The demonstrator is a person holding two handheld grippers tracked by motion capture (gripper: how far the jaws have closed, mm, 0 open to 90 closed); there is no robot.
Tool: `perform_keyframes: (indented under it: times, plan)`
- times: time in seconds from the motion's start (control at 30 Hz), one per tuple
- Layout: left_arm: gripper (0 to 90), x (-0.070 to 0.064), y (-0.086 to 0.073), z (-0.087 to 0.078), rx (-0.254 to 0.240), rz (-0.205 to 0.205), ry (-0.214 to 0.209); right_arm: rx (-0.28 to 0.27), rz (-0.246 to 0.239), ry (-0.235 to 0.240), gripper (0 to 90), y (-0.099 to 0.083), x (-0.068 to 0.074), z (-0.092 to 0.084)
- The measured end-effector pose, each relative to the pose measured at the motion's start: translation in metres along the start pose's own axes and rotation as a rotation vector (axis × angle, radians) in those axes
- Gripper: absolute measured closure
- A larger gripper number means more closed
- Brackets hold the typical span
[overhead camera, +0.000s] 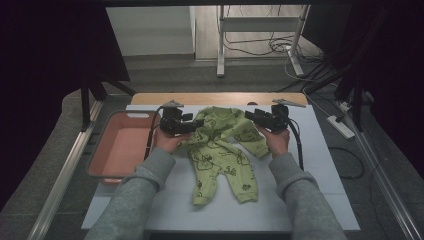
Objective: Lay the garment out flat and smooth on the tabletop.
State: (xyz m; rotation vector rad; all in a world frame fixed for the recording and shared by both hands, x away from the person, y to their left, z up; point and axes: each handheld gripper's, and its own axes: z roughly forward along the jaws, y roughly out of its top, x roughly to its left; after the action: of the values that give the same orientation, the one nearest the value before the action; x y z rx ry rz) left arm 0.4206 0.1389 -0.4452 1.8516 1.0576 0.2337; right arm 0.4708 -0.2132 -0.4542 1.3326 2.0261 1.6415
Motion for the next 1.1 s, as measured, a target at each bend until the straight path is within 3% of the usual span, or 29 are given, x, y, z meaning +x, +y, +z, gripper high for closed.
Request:
perform_keyframes:
  times: [0.27,0.43,0.6,0.8,1.1]
  plan:
    - [38.0,-0.016,-0.015,-0.018,0.016,0.039,-0.050,0.038,-0.037,0.054,43.4,-0.017,0.016,-0.032]
    - [39.1,-0.025,-0.024,-0.022,0.009,0.051,-0.091,0.037,-0.036,0.079,43.4,-0.026,0.016,-0.048]
    - [39.9,-0.034,-0.028,-0.025,0.002,0.069,-0.115,0.045,-0.074,0.089,43.4,-0.032,0.017,-0.061]
    - [39.9,-0.036,-0.033,-0.029,0.009,0.085,-0.112,0.052,-0.095,0.091,43.4,-0.041,0.019,-0.072]
    - [39.8,-0.031,-0.040,-0.034,0.006,0.062,-0.118,0.058,-0.120,0.099,43.5,-0.048,0.023,-0.076]
